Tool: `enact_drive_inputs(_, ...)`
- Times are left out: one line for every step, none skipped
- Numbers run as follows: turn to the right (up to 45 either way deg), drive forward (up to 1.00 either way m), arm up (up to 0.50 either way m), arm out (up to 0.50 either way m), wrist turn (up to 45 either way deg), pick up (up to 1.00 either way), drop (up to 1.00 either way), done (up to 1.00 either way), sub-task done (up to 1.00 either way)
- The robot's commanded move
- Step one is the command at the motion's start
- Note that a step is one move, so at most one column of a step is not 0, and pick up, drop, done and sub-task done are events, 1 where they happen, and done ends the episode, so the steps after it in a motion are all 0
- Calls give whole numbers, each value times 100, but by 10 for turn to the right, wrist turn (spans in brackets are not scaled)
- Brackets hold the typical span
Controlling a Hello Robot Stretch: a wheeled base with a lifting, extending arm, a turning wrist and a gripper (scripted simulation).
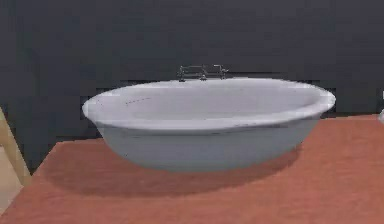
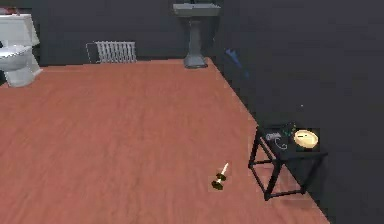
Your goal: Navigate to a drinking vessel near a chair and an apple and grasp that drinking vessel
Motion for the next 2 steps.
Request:
enact_drive_inputs(-450, 0, 0, 0, 0, 0, 0, 0, 0)
enact_drive_inputs(-30, 0, 0, 0, 0, 0, 0, 0, 0)
